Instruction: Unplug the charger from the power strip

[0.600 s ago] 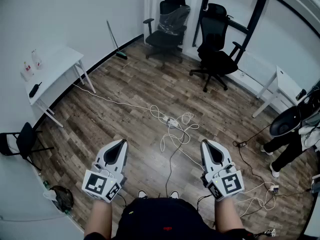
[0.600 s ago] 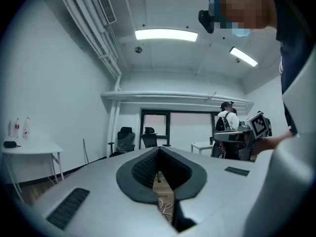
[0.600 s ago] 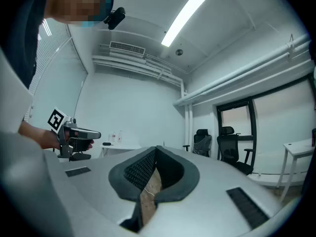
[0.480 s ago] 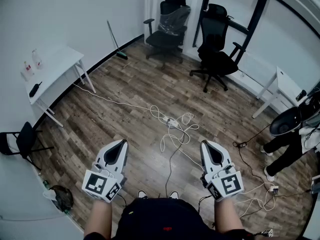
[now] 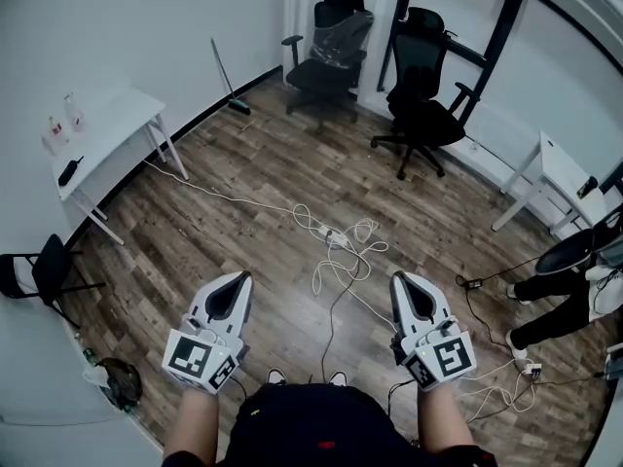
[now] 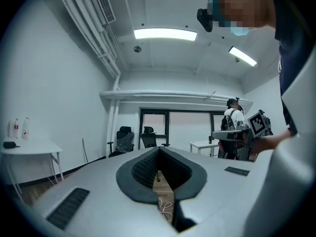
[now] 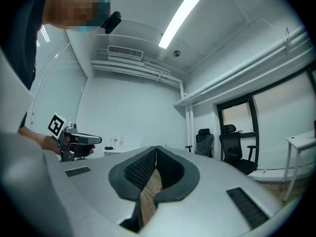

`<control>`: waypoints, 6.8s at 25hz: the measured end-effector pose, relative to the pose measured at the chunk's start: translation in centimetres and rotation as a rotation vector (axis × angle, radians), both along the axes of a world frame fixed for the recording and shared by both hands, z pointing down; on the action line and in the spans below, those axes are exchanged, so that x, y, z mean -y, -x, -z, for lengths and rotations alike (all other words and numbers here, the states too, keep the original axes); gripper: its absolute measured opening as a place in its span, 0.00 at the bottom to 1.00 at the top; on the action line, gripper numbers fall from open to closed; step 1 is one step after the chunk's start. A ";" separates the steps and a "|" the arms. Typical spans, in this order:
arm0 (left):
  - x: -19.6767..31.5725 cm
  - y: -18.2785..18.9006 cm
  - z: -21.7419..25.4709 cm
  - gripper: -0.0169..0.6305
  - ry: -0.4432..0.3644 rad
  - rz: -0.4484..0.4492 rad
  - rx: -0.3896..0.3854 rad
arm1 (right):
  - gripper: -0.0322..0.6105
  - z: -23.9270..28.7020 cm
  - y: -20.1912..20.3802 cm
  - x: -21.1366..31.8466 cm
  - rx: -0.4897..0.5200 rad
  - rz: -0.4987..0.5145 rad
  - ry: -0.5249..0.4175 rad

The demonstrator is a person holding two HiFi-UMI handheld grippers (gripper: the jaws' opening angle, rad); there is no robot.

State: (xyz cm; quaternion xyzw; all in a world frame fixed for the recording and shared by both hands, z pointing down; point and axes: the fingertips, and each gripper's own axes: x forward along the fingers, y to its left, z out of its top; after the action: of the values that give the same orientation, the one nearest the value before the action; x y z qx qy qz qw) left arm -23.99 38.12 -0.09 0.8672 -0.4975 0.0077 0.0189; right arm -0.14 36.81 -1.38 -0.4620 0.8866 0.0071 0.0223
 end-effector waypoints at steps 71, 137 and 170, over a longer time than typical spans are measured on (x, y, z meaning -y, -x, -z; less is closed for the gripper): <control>44.9 -8.5 -8.8 0.06 0.173 -0.155 -0.004 | 0.08 -10.1 -6.5 40.9 -0.128 -0.028 0.195; 70.6 -21.7 -113.0 0.06 0.670 -0.443 0.088 | 0.37 -119.2 -5.6 67.7 -0.554 0.338 0.655; 72.4 -24.9 -117.7 0.05 0.763 -0.423 0.102 | 0.21 -120.4 -5.1 67.3 -0.676 0.390 0.597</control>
State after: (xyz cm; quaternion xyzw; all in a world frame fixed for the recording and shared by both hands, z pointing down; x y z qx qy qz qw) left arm 0.93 -34.31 117.59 0.8795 -0.2707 0.2372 0.3113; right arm 4.95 -30.47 118.98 -0.2452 0.8775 -0.1020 -0.3993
